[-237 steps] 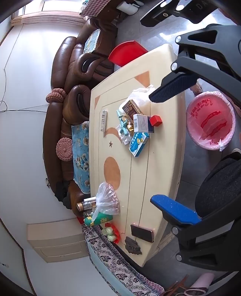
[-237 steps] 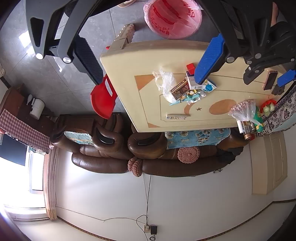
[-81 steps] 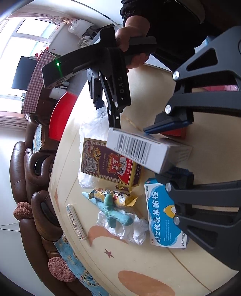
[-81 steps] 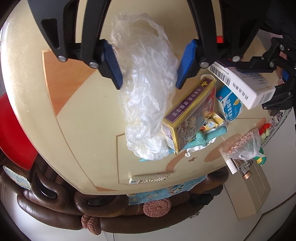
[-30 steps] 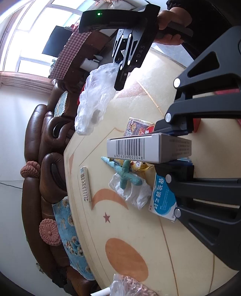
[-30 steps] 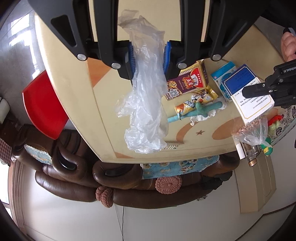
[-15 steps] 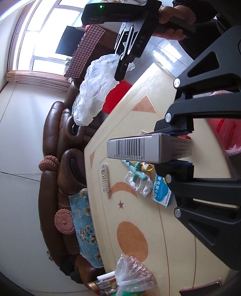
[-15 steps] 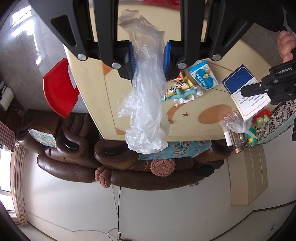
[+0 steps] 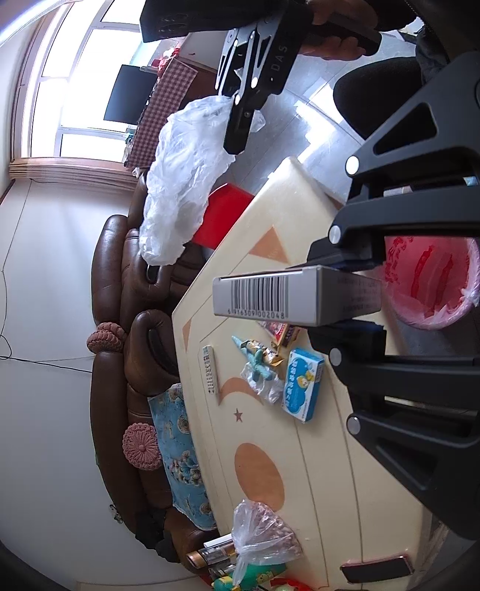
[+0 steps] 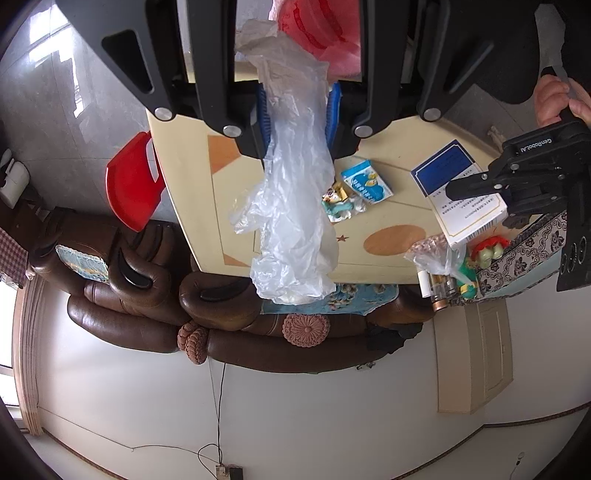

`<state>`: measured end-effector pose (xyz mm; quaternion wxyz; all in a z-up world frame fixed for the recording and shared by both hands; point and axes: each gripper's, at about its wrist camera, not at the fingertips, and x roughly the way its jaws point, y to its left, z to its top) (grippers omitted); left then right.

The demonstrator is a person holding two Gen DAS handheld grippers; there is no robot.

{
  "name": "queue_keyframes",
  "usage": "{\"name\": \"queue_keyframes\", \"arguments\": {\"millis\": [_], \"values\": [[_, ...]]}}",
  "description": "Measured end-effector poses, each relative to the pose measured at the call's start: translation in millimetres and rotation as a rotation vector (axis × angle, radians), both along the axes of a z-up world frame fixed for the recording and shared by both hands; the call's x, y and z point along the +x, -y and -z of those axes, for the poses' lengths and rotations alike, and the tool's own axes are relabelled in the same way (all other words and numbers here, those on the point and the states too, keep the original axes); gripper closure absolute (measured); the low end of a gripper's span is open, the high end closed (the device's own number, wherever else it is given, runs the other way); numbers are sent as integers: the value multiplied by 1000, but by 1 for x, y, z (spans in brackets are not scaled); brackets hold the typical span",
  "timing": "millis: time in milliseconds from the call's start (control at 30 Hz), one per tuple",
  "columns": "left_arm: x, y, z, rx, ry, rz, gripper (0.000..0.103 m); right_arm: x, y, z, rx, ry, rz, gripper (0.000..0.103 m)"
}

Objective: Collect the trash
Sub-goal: 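Lift the white box and plastic bag and carry both toward the pink bin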

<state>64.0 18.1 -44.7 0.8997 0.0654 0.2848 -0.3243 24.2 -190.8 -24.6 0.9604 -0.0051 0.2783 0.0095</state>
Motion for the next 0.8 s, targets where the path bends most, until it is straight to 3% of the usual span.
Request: {"name": "queue_keyframes", "arguments": {"millis": [233, 433, 800], "values": [[-30, 2, 9, -7, -26, 21, 82, -39, -6, -2, -40, -17, -20, 79], [-46, 7, 23, 4, -51, 26, 82, -61, -10, 14, -41, -69, -40, 79], [-58, 16, 64, 35, -142, 49, 82, -66, -19, 49, -38, -155, -55, 79]]}}
